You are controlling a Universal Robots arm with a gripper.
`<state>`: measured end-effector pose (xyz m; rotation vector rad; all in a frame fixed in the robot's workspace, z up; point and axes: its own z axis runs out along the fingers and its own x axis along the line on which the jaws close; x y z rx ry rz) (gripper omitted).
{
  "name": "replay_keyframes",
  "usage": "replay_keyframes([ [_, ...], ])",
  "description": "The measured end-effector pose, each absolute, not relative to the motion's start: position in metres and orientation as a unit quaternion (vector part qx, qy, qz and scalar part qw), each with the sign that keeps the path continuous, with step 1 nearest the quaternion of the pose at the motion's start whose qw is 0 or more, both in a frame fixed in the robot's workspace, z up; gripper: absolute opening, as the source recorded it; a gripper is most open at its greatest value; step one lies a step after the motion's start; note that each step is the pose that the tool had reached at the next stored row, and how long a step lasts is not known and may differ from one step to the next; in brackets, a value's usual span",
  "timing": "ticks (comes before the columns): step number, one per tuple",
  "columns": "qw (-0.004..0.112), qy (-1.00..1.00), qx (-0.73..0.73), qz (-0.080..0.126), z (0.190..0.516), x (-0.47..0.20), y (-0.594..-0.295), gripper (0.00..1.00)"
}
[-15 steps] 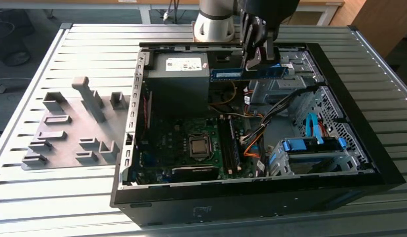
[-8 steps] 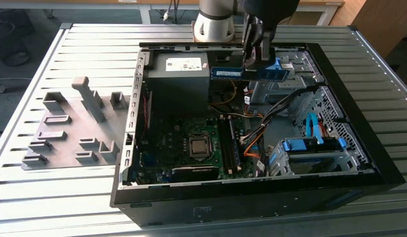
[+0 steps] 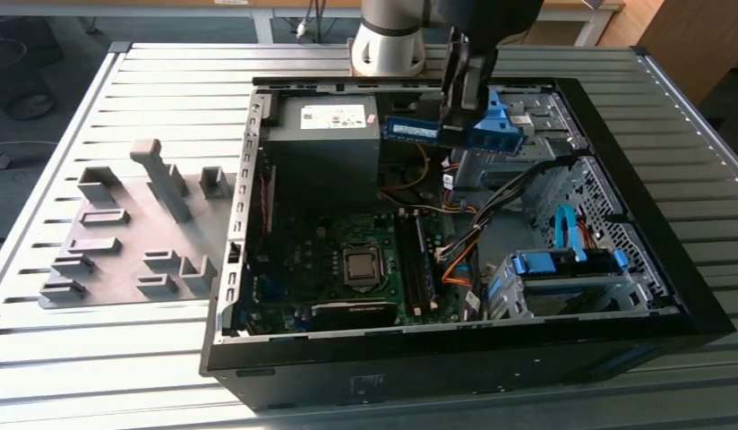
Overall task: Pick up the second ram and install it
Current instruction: 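Insert the second ram into the second slot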
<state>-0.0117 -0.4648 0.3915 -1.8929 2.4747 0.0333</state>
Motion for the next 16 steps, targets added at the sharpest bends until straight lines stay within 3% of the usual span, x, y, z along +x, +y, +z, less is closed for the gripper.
replay_keyframes([
  [16, 0.014, 0.864, -0.504, 0.009, 0.3894, -0.0117, -0.4648, 0.14],
])
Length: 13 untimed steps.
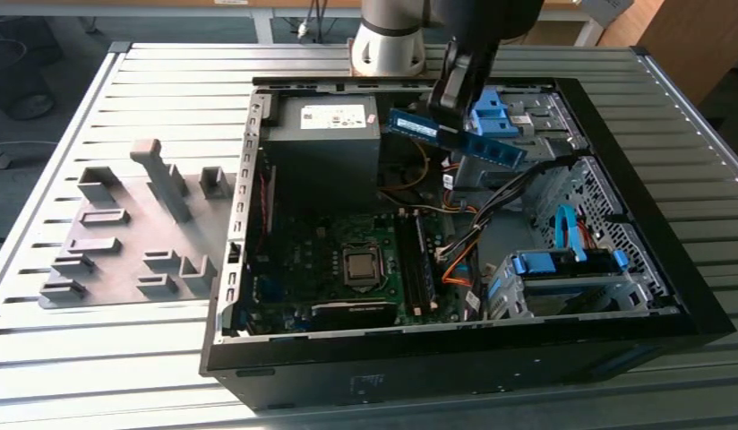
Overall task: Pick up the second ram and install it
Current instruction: 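Insert the second ram into the second slot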
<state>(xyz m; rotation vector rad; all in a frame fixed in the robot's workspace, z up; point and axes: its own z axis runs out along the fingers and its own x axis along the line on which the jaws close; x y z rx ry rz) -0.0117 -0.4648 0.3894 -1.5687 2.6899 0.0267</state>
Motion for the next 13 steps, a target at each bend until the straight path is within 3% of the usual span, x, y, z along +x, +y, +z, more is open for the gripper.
replay_keyframes([
  [13, 0.014, 0.912, -0.410, 0.007, 0.3876, -0.0117, -0.4648, 0.14],
])
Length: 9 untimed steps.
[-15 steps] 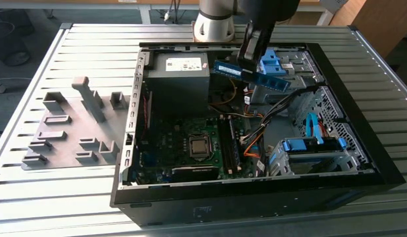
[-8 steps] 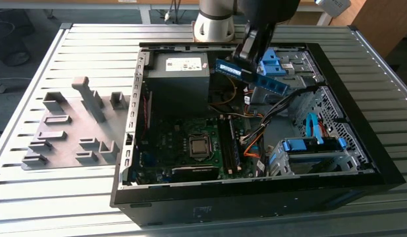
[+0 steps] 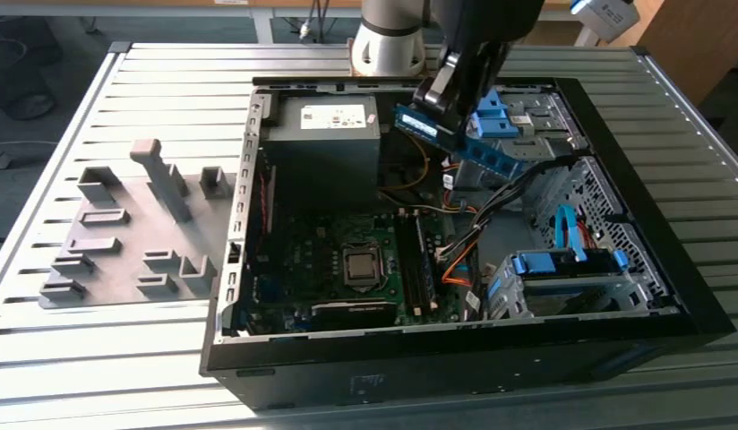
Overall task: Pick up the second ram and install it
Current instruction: 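Insert the second ram into the second slot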
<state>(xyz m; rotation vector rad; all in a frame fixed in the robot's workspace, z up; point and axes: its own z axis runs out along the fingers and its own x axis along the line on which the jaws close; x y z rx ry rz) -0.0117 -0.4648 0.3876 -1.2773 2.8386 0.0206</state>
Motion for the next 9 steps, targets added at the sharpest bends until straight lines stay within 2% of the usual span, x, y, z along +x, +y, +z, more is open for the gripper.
replay_keyframes([
  [9, 0.015, 0.939, -0.342, 0.005, 0.3862, -0.0117, -0.4648, 0.14],
])
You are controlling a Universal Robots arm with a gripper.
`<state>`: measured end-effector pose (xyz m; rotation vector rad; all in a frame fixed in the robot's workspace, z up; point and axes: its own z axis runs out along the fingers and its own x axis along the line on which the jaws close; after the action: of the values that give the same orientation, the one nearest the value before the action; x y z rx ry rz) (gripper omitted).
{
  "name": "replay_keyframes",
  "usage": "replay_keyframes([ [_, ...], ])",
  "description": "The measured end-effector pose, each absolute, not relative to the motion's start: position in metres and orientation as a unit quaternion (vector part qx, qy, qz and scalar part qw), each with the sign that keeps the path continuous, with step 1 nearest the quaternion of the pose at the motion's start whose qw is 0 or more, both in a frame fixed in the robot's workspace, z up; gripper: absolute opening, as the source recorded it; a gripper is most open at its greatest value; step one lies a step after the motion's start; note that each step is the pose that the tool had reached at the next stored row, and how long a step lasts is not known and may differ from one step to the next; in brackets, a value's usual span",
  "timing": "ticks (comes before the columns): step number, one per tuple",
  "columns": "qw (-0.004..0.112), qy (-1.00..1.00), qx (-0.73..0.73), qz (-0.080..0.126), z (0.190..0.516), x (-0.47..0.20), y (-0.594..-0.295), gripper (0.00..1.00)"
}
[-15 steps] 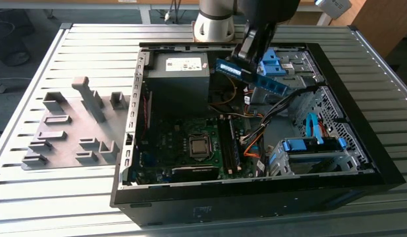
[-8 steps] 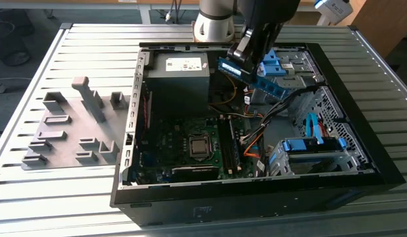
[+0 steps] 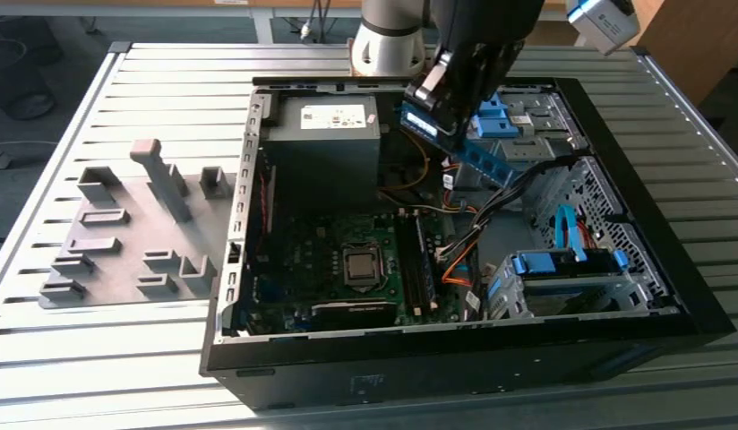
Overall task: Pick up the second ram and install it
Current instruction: 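Insert the second ram into the second slot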
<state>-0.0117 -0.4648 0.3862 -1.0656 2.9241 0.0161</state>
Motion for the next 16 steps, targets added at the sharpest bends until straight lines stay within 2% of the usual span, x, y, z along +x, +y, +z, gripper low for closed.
replay_keyframes([
  [16, 0.015, 0.973, -0.231, 0.003, 0.3852, -0.0117, -0.4648, 0.14],
])
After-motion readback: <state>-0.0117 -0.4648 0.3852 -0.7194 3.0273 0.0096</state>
